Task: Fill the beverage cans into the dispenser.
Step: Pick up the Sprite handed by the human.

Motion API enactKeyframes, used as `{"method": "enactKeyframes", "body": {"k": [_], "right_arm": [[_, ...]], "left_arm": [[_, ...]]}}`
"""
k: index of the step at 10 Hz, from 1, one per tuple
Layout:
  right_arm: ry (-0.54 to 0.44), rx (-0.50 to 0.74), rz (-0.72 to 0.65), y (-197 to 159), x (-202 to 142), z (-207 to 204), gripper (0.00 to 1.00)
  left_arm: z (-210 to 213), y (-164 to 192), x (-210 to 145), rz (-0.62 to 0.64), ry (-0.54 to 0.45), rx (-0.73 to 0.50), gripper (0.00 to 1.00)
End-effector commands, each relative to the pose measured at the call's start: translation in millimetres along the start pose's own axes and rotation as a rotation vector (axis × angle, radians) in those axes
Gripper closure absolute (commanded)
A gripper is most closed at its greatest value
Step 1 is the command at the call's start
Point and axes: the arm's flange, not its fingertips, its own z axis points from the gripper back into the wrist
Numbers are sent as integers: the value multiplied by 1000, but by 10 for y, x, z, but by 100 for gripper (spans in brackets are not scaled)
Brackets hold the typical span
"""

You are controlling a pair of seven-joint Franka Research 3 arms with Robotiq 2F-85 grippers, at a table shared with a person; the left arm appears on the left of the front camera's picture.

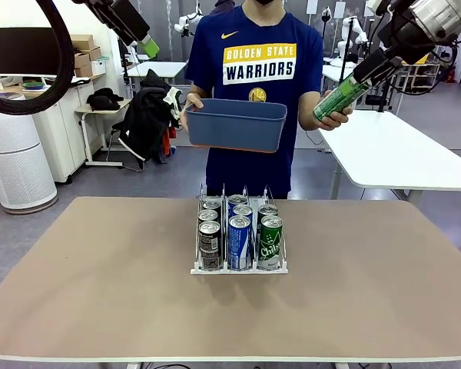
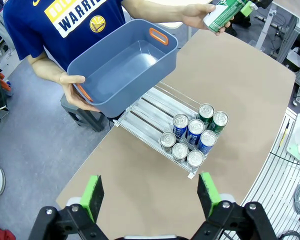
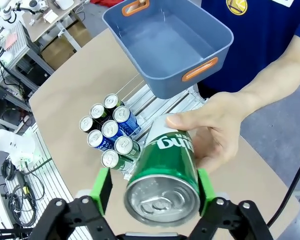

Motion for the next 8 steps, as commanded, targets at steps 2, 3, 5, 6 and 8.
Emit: {"method": "enactKeyframes", "body": {"k": [2,3,5,6,8], "right_arm": [[-15,-20,-31,-42,22,-8,65],[-16,-18,-28,-37,20,-11,100],[-38,-15,-15,-49,12,-5,100],[-55,-9,-6,-32,-3,-19,100],[-72,24,13,6,-18,-36,100]], "left_arm": [[12,-2,-17,0,-1,0,0],[12,-2,-17,0,-1,0,0],[12,-2,-17,0,-1,0,0],[12,-2,-17,0,-1,0,0],[12,-2,-17,0,-1,0,0]]}}
